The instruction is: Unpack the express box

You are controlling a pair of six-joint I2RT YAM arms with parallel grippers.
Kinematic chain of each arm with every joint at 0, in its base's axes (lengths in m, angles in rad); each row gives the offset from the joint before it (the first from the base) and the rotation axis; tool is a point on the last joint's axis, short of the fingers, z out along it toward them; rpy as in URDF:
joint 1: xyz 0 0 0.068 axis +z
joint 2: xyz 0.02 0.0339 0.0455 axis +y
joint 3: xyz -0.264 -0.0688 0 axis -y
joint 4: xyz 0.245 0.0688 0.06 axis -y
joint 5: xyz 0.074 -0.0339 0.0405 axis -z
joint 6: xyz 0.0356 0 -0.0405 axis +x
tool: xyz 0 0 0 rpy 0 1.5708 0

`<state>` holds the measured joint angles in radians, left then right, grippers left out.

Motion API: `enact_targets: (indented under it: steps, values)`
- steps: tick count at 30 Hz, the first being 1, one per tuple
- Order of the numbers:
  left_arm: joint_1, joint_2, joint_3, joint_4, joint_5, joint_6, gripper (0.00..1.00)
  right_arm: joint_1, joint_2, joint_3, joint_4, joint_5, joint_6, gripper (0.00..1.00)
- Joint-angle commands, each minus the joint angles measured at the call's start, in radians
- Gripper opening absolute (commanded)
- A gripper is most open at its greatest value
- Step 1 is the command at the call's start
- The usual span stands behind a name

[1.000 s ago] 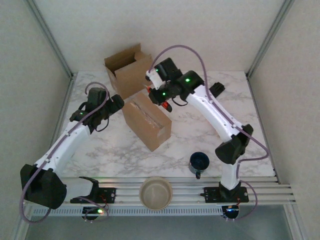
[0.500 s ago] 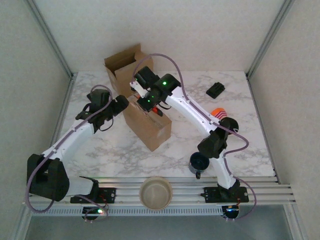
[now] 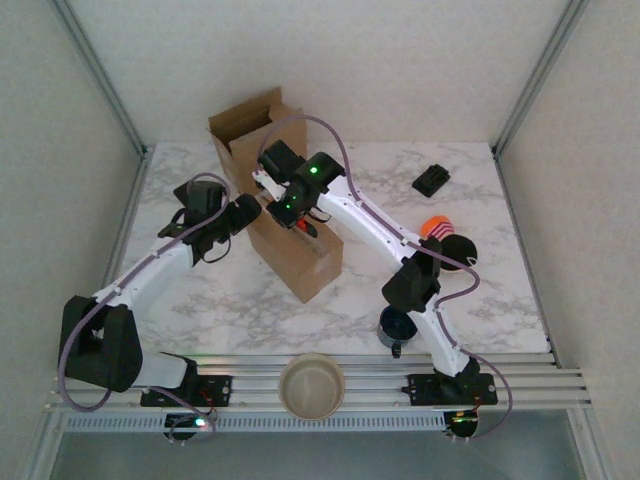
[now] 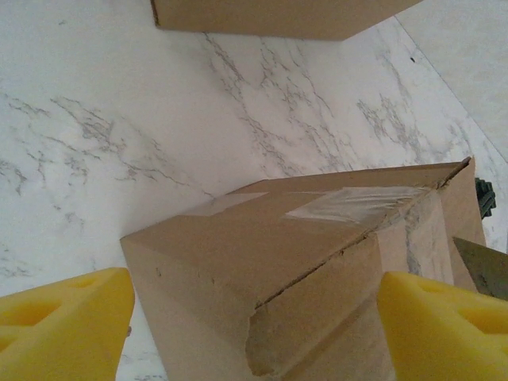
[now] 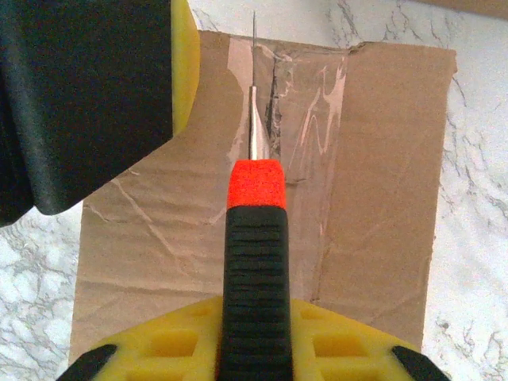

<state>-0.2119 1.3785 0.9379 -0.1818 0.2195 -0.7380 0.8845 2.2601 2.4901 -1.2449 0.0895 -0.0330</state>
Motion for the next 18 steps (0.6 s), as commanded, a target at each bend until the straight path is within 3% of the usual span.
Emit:
enact_targets:
  steps: [1,12,18]
  values:
    - [0.010,0.013,-0.023,0.031,0.017,-0.013,0.79,0.011,0.010,0.038,-0.016,0.026,0.018,0.00]
    - [0.009,0.014,-0.068,0.056,0.015,-0.024,0.75,0.013,0.025,0.038,-0.027,0.041,0.018,0.00]
    - [0.010,0.016,-0.070,0.065,0.027,-0.028,0.64,0.014,0.033,0.039,-0.027,0.044,0.020,0.00]
